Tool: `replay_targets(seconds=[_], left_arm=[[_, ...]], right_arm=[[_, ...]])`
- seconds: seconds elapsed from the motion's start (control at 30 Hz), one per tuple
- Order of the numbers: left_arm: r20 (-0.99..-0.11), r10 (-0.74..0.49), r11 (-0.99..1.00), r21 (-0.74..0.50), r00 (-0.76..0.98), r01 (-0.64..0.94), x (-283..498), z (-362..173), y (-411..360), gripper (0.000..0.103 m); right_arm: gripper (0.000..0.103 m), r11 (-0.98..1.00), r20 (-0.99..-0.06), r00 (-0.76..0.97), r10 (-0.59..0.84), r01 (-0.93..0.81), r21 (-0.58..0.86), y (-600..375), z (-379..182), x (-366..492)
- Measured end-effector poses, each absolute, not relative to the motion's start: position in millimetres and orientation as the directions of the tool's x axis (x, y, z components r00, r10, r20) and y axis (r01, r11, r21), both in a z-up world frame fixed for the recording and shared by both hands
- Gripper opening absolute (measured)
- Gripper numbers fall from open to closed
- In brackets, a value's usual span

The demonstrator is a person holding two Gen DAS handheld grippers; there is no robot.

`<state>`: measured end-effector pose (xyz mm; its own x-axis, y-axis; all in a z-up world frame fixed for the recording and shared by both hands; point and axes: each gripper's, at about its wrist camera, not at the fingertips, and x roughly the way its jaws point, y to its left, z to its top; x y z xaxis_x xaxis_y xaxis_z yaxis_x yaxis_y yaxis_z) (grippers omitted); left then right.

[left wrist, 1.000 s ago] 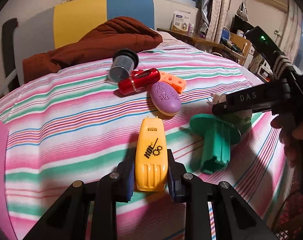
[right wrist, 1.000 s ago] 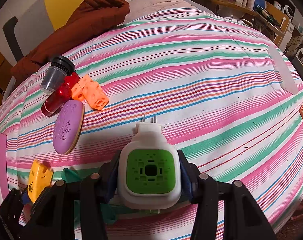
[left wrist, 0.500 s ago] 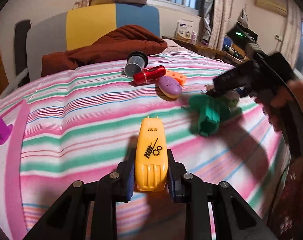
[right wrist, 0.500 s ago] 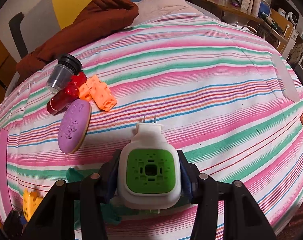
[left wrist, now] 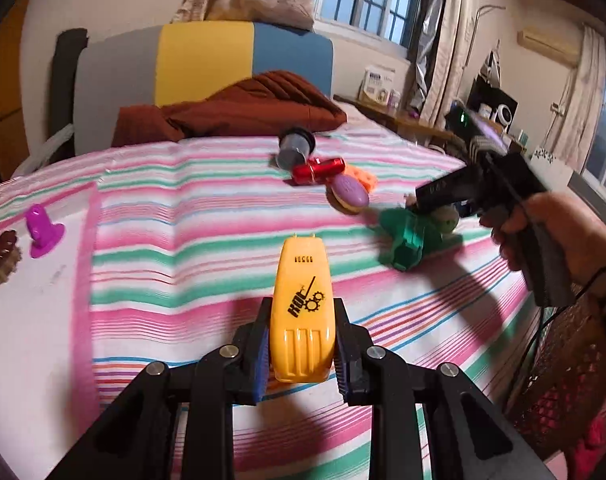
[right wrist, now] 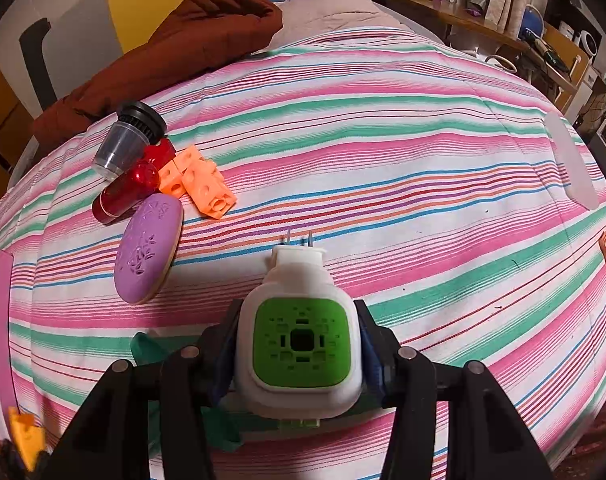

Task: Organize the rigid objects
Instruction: 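Carry the yellow clipper into the tray and release it with the left gripper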

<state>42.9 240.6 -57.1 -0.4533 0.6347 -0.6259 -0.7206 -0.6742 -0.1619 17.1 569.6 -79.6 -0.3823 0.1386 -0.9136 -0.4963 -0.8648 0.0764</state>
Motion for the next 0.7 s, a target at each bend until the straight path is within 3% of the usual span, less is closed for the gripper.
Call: replay_targets(seconds=[0.7], left_arm=[[-0.625, 0.495, -0.858, -0.244, -0.604, -0.451, -15.2, -43.8, 124.9, 0.026]], right_arm=[[0.052, -0.862, -0.913, -0.381, 0.148, -0.502, 0.069, 567.9, -79.7, 15.2]])
